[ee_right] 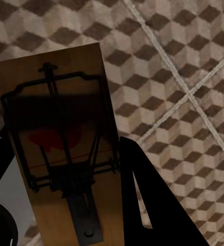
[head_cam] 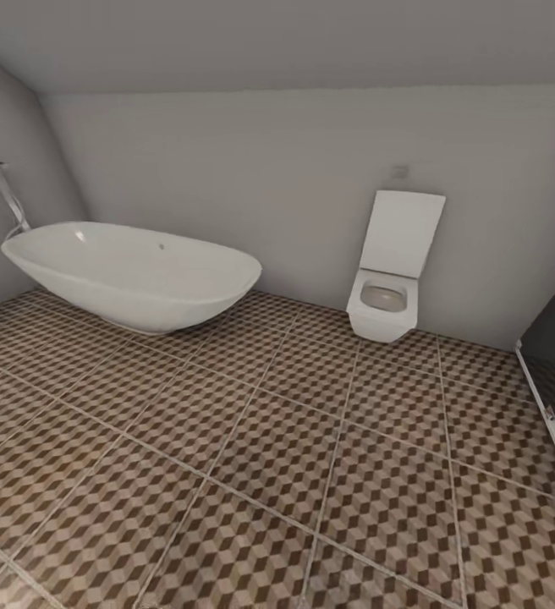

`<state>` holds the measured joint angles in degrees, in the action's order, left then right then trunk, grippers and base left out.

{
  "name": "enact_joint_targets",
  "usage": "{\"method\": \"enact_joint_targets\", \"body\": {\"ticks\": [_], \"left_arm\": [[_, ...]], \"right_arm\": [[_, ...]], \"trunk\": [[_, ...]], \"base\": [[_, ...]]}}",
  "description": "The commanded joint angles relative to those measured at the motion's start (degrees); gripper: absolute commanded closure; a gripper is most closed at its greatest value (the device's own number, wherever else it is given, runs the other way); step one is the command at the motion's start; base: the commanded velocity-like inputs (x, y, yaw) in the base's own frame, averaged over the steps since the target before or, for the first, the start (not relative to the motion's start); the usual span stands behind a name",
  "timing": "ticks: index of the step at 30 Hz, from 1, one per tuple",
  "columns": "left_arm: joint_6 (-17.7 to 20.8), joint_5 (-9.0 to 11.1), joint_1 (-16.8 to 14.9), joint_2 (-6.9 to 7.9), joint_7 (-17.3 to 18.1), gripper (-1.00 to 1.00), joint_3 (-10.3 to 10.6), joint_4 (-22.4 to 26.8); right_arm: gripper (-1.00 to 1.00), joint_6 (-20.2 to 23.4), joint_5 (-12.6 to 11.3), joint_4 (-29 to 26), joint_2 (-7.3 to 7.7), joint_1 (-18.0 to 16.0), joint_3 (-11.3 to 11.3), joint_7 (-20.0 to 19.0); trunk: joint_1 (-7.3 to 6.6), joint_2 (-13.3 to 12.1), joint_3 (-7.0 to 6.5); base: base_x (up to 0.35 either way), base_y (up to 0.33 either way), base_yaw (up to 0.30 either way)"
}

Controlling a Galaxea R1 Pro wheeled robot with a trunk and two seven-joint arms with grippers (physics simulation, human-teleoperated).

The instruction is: Take the four mousetraps from the cabinet in the bathroom and place them on the bathroom floor. Make sure all four end up on the same floor surface, and ensure that at least two of them are either under or directly next to the same bathroom sink.

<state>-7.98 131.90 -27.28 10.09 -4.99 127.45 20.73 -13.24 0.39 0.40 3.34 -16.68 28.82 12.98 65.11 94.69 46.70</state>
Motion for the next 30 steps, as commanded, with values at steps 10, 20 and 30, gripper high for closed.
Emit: {"method": "enact_joint_targets", "body": {"ticks": [10,20,30], "left_arm": [[-0.37,0.19,-0.12,0.06,-0.24,1.00,0.51,0.27],[-0.37,0.20,-0.11,0.11,-0.29,1.00,0.52,0.27],[-0.37,0.20,-0.12,0.11,-0.29,1.00,0.52,0.27]], "right_arm": [[1.00,-0.20,-0.12,0.04,0.00,-0.02,0.18,0.19],[1.00,-0.20,-0.12,0.04,0.00,0.00,0.19,0.17],[1.00,-0.19,-0.12,0.04,0.00,-0.02,0.18,0.17]], "trunk": [[0.00,0.03,0.30],[0.00,0.03,0.56],[0.00,0.03,0.81]], "base": [[0.000,0.000,0.280],[0.000,0.000,0.280],[0.000,0.000,0.280]]}}
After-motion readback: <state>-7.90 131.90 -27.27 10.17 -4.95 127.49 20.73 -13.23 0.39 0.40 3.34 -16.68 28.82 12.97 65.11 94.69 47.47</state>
